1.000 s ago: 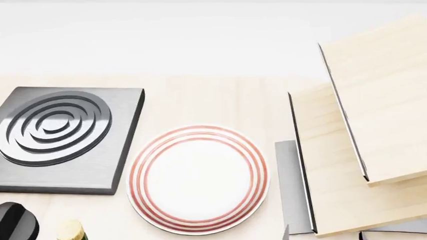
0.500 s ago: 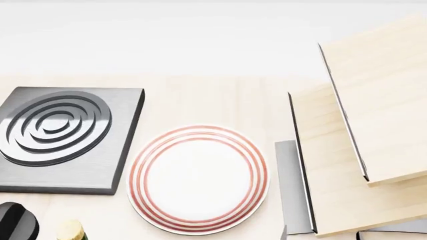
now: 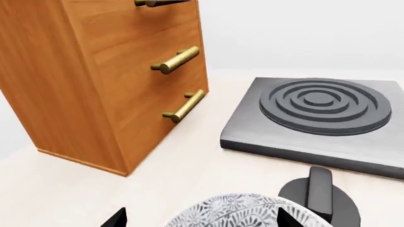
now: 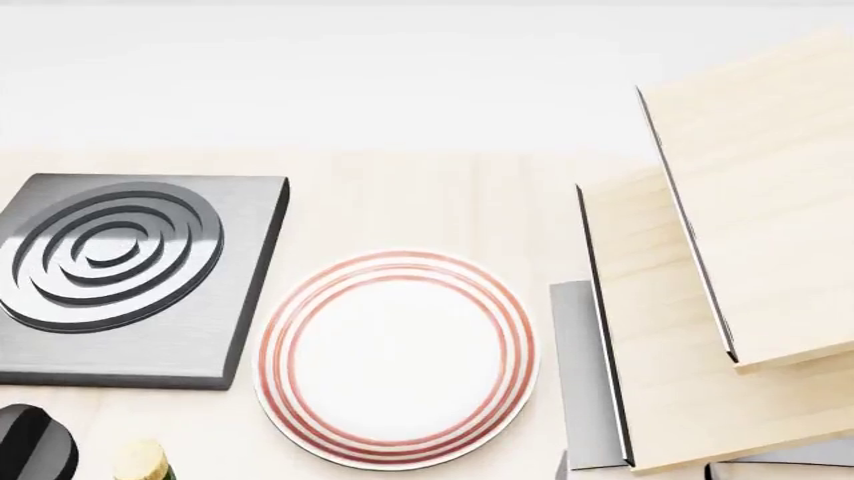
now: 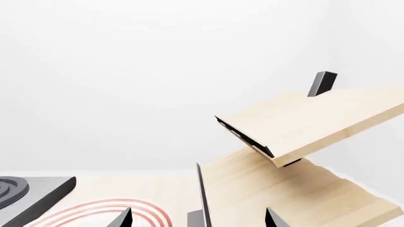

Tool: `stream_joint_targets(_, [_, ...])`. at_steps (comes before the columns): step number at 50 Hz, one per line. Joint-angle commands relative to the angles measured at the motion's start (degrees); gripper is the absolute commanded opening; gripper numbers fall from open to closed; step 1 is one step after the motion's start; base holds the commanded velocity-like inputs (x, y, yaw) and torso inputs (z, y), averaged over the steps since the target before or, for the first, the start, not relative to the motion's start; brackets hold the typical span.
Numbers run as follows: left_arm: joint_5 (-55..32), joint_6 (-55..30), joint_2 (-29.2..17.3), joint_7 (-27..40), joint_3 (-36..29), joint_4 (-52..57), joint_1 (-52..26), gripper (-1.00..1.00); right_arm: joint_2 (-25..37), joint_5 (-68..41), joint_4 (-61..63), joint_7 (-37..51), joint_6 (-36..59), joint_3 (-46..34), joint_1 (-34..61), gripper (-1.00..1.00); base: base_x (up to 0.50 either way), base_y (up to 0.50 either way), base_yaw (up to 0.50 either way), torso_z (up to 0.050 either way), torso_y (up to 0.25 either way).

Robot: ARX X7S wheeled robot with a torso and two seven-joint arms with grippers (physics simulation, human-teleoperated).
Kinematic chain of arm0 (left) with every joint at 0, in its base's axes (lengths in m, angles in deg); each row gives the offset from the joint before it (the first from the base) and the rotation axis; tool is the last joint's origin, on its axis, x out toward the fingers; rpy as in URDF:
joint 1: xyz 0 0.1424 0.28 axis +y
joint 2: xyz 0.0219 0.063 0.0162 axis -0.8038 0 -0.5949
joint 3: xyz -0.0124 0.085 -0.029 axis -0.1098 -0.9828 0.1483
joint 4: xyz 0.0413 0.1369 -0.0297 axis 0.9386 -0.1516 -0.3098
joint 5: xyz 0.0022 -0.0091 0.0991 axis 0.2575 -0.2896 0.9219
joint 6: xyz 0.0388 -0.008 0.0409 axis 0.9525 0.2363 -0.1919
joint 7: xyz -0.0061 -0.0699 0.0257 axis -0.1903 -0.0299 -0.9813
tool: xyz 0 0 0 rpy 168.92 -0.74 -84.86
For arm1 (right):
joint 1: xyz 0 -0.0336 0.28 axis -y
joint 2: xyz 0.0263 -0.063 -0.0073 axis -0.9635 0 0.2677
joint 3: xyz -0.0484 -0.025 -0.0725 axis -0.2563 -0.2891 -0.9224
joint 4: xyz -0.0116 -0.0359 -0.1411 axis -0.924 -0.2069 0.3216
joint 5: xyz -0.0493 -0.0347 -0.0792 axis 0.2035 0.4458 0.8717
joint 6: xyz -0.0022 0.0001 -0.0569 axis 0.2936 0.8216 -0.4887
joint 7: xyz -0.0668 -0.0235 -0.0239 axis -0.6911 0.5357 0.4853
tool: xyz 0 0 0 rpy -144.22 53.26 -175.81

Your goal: Pick up the akita bowl and put it on the plate.

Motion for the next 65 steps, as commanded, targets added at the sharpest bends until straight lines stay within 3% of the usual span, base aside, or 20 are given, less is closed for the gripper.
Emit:
stream_joint_targets(1, [-2.3, -0.64, 0.22, -0.71, 1.5, -1.04, 0.32, 1.0, 0.06, 0.01, -0.49, 0.2, 0.11, -0.37, 0.35, 1.0, 0.0, 0.0, 0.0, 0.0, 0.0])
stream_joint_targets(65, [-6.71, -8.86, -0.6, -0.96, -0.86, -14.61, -2.73, 1.0, 0.6, -0.86, -2.89, 1.45, 0.47, -1.29, 2.1, 1.0, 0.0, 0.0, 0.0, 0.0, 0.0])
